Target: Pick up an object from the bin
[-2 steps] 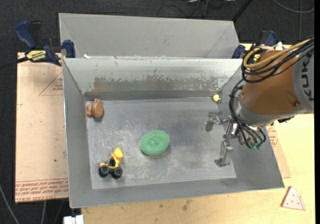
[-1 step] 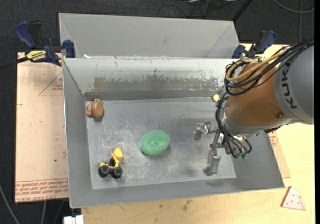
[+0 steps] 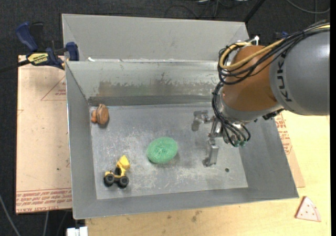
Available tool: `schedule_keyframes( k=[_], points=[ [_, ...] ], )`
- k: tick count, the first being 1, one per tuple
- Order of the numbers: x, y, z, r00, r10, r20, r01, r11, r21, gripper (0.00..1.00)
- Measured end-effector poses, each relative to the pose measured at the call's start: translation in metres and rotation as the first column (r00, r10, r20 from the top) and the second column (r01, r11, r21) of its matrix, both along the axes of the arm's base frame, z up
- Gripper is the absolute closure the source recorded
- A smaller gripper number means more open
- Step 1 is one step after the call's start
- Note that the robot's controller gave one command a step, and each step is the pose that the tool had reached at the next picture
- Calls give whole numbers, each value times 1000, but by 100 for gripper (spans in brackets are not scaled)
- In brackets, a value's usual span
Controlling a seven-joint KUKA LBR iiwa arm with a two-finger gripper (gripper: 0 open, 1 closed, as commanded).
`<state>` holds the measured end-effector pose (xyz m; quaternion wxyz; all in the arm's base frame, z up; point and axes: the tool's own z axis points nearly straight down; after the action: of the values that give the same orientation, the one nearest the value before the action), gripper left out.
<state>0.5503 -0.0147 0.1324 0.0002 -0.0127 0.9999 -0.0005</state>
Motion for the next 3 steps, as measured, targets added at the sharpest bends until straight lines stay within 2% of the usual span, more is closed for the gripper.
schedule_keyframes(
  k=[1,2,3],
  points=[
    [21,11,-36,1000,29,12,-29,1000,2,0],
    [-3,55,-40,1000,-19,-6,19,1000,1,0],
    [33,76,-49,996,94,4,-94,996,2,0]
  ],
)
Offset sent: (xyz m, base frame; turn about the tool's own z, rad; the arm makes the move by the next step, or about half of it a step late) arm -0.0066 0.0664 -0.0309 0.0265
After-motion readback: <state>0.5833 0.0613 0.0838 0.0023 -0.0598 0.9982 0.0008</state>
